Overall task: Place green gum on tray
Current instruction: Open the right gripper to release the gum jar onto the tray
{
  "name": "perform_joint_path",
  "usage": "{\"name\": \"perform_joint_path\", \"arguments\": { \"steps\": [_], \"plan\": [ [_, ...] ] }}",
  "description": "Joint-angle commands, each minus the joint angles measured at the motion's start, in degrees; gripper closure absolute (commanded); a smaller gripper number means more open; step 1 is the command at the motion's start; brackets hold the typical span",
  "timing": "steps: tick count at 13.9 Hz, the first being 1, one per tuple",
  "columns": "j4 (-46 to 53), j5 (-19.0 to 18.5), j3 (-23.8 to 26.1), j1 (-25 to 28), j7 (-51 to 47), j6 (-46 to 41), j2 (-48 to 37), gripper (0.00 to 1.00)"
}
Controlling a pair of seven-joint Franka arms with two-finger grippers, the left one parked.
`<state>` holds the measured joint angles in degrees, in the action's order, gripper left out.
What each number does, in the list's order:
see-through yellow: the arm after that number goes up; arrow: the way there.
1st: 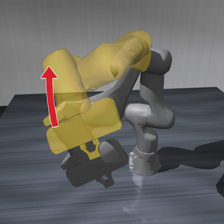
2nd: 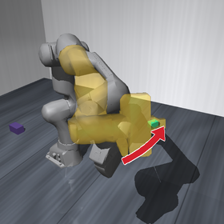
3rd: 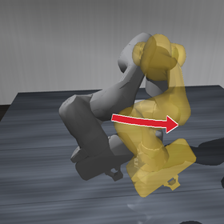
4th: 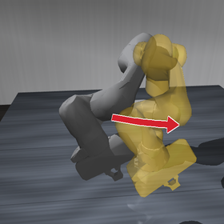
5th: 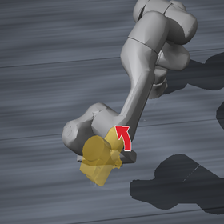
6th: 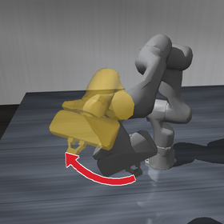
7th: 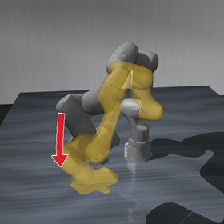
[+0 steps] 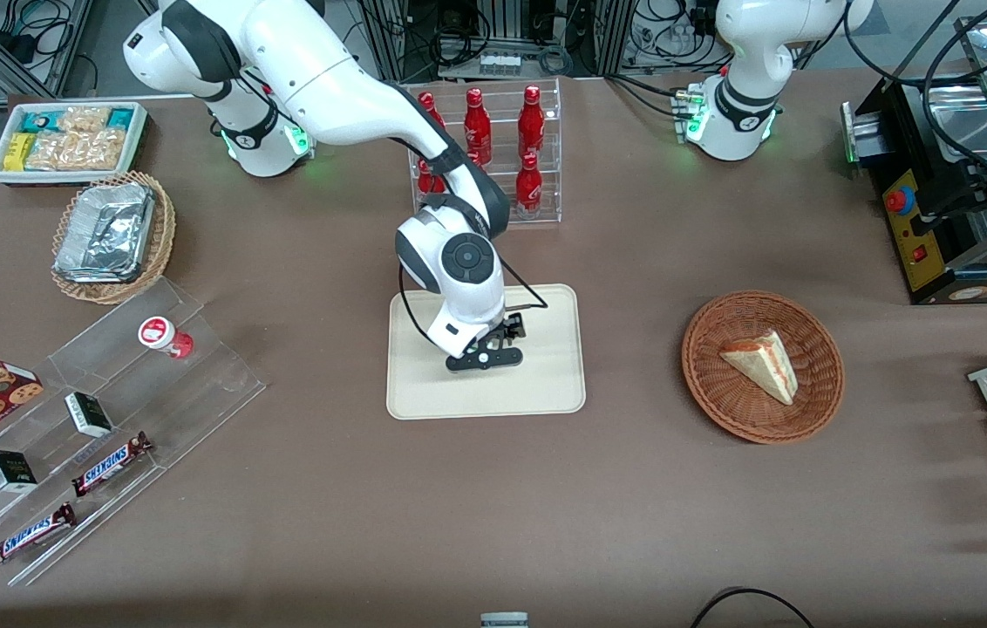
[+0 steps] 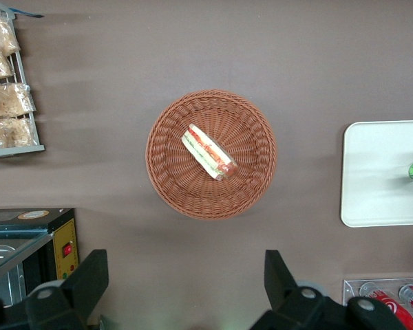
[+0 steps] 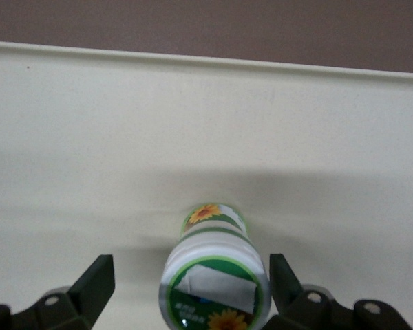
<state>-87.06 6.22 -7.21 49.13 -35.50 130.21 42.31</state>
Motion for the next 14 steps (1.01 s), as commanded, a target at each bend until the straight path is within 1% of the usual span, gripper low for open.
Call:
{"name": "perform_joint_path", "arguments": {
  "steps": [1, 10, 14],
  "plan": [
    [1.81, 0.54, -0.61, 0.27, 0.6, 0.31, 1.02, 0.0],
    [1.37, -0.07, -0.96, -0.61, 2.36, -0.48, -0.56, 0.0],
    [1.37, -0.16, -1.14, -0.87, 3.94, -3.63, -2.49, 0.0]
  ]
}}
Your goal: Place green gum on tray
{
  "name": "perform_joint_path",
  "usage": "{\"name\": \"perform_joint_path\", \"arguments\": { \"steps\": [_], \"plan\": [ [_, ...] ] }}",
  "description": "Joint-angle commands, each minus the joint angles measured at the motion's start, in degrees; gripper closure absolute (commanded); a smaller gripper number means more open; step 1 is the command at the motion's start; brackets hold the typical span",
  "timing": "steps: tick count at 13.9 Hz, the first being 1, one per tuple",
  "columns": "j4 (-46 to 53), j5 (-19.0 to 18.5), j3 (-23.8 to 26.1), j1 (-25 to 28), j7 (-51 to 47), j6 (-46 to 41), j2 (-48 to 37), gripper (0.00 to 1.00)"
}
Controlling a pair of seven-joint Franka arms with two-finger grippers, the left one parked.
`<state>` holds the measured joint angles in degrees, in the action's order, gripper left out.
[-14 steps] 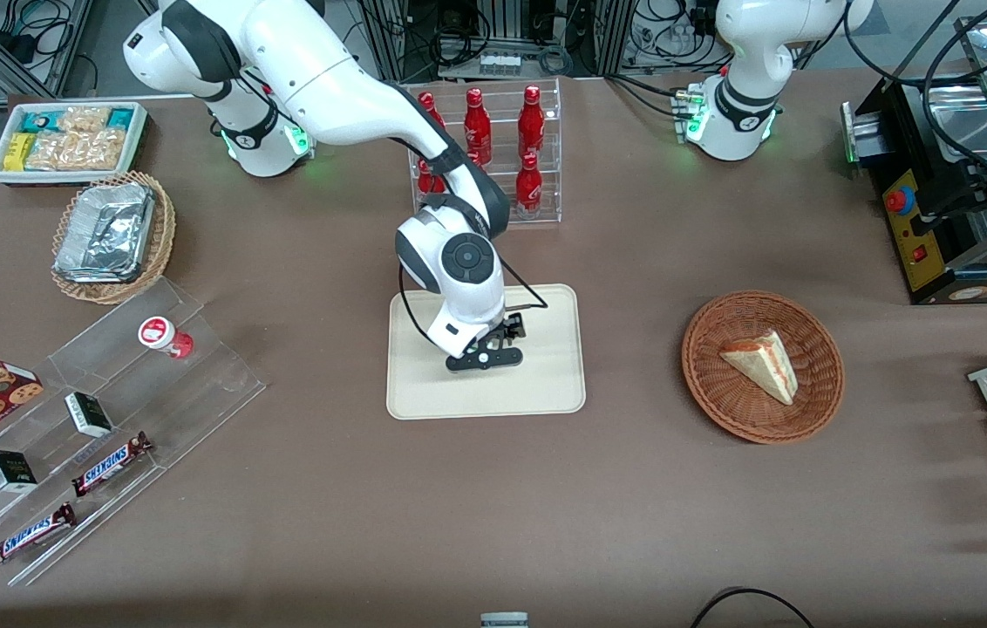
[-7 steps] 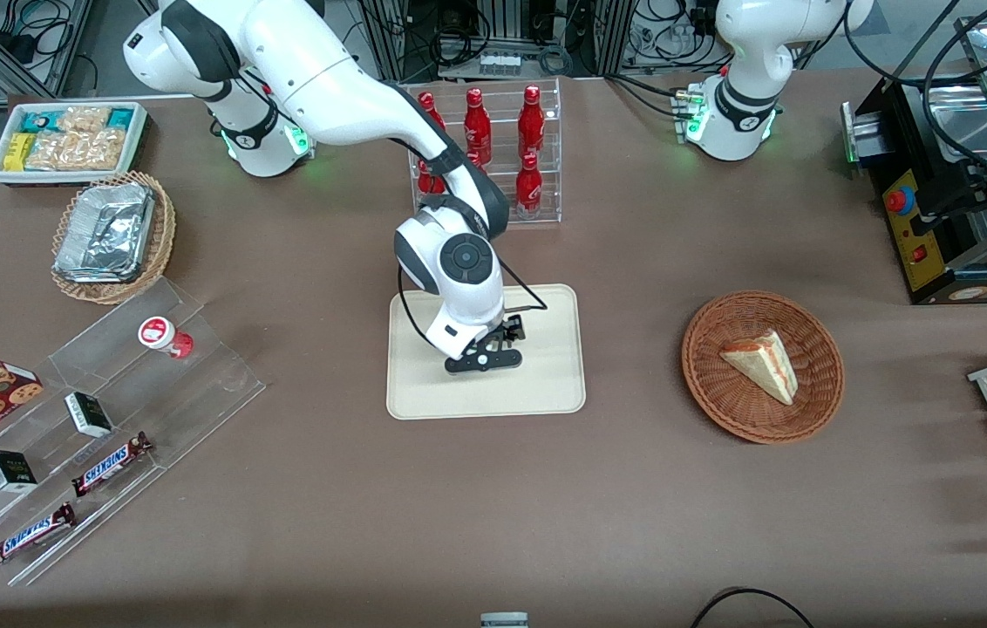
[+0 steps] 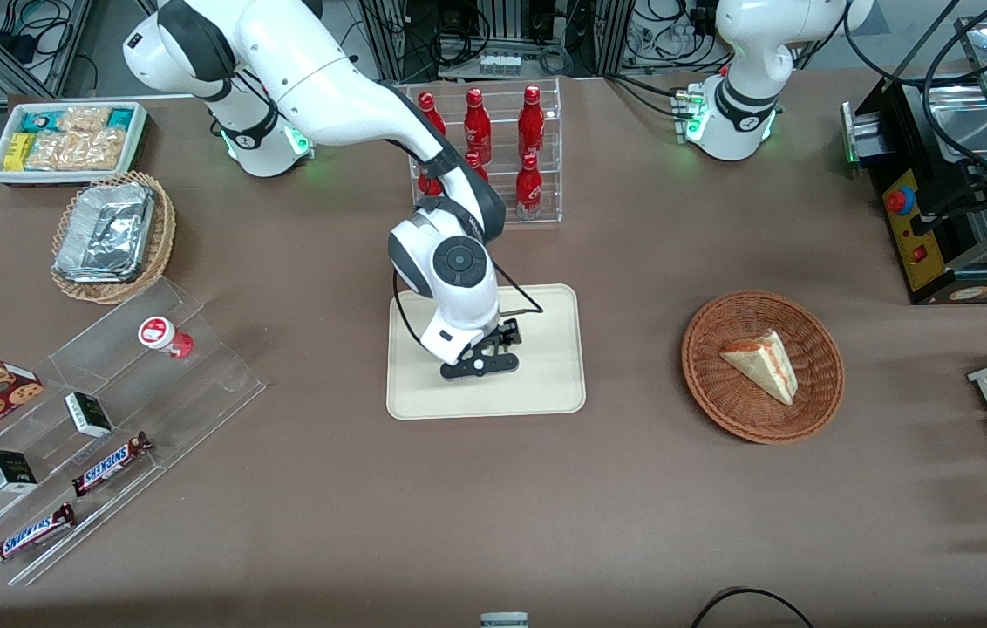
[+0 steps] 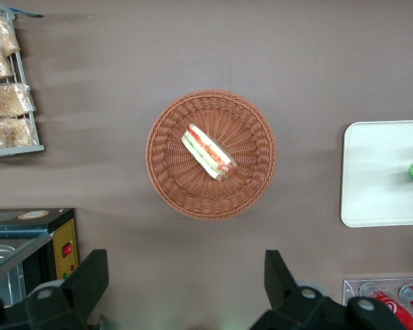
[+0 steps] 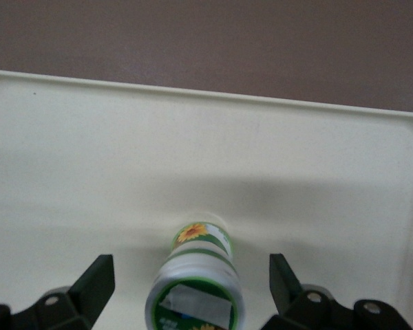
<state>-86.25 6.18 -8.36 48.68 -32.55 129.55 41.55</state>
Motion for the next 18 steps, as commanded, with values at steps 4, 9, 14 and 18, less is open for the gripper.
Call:
{"name": "perform_joint_path", "arguments": {
  "steps": [4, 9, 14, 18],
  "plan": [
    [0.47, -0.03, 0.01, -2.45, 4.16, -9.65, -6.03, 0.0],
    [0.55, -0.12, 0.01, -5.43, 10.29, -18.52, -11.56, 0.0],
    [0.55, -0.03, 0.1, -12.9, 22.86, -27.22, -16.14, 0.0],
    [-0.49, -0.03, -0.6, -18.69, 28.94, -30.23, -20.09, 0.0]
  ]
}}
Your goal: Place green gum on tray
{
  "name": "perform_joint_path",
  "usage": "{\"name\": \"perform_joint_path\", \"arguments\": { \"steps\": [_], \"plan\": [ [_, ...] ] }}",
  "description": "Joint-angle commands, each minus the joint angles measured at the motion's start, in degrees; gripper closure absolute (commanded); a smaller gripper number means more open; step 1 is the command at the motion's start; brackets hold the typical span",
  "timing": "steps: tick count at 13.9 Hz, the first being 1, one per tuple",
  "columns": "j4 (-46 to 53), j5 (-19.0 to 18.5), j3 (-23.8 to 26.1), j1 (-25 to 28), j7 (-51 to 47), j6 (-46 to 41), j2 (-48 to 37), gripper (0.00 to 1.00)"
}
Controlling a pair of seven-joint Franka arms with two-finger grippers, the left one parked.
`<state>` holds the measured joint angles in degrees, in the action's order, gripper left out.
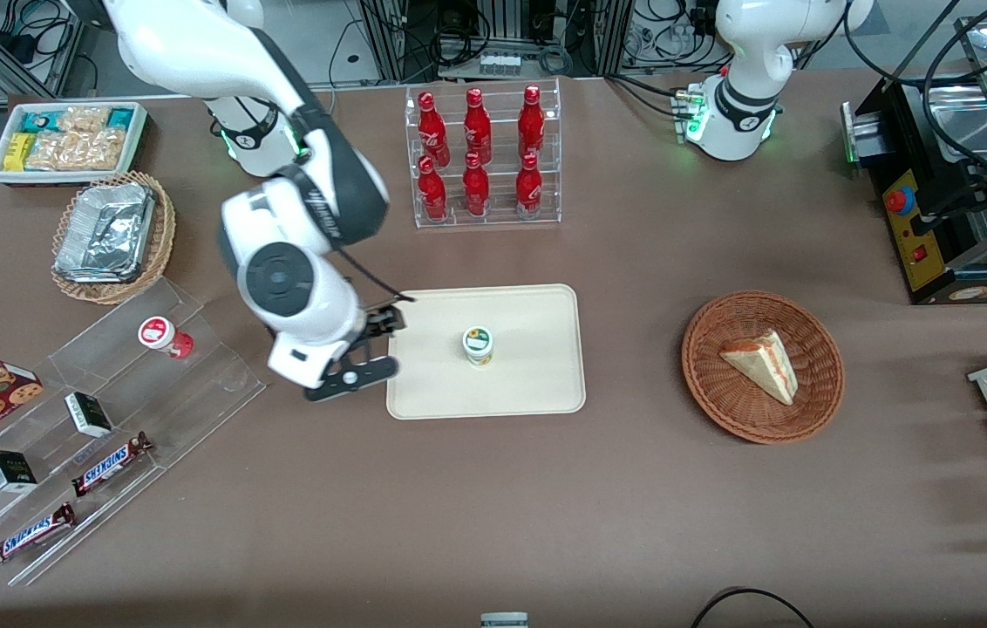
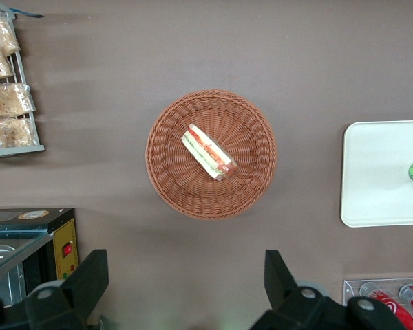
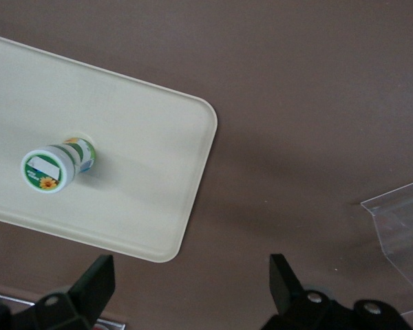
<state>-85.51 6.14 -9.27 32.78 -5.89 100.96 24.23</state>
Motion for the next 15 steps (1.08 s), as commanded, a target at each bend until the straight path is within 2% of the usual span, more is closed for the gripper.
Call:
{"name": "perform_joint_path", "arguments": {
  "steps": [1, 6, 9, 15],
  "plan": [
    [-2.37, 0.02, 0.3, -4.29, 3.15, -1.64, -4.18, 0.0],
    [-5.18, 0.02, 1.27, -12.55, 5.71, -2.08, -9.28, 0.0],
    [-5.71, 0.02, 3.81, -18.88, 6.06, -3.31, -11.39, 0.0],
    [-11.16, -1.74, 5.66, -29.6, 16.07, -3.48, -17.63, 0.0]
  ]
}}
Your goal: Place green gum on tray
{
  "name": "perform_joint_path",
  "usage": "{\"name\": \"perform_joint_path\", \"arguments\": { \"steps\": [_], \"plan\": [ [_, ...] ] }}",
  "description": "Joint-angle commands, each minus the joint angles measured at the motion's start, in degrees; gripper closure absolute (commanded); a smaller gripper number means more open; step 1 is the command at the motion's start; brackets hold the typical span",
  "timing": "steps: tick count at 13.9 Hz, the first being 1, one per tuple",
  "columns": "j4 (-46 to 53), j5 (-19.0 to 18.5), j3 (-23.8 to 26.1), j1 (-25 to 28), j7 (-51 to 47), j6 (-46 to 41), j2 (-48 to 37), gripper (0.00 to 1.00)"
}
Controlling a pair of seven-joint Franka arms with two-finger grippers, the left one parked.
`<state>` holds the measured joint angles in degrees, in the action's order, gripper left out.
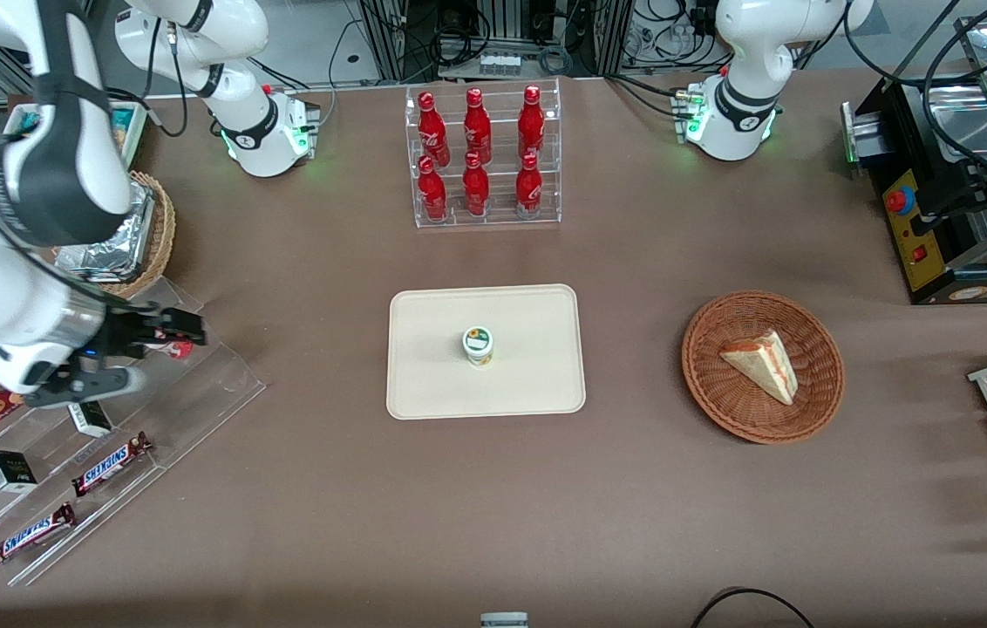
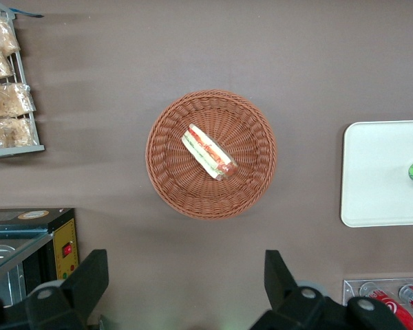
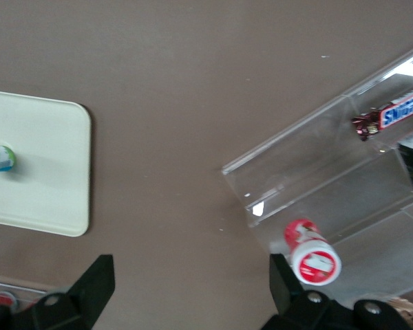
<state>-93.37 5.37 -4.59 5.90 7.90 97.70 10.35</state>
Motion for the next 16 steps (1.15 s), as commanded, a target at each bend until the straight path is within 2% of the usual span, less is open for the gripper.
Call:
{"name": "perform_joint_path", "arguments": {
  "steps": [1, 7, 9, 11, 13, 16],
  "plan": [
    [-3.83, -0.97, 1.07, -4.13, 3.34, -0.4, -4.63, 0.0],
    [-4.28, -1.15, 0.99, -8.09, 5.64, -5.23, -7.8, 0.0],
    [-4.19, -2.37, 0.99, -8.27, 5.37, -6.2, -8.59, 0.0],
    [-4.01, -3.25, 0.99, -8.27, 3.45, -8.47, -9.73, 0.0],
    [-2.96, -4.31, 1.07, -8.1, -2.42, -11.29, -10.17, 0.0],
    [-1.65, -4.4, 1.07, -8.1, -3.15, -14.45, -10.7, 0.0]
  ]
}}
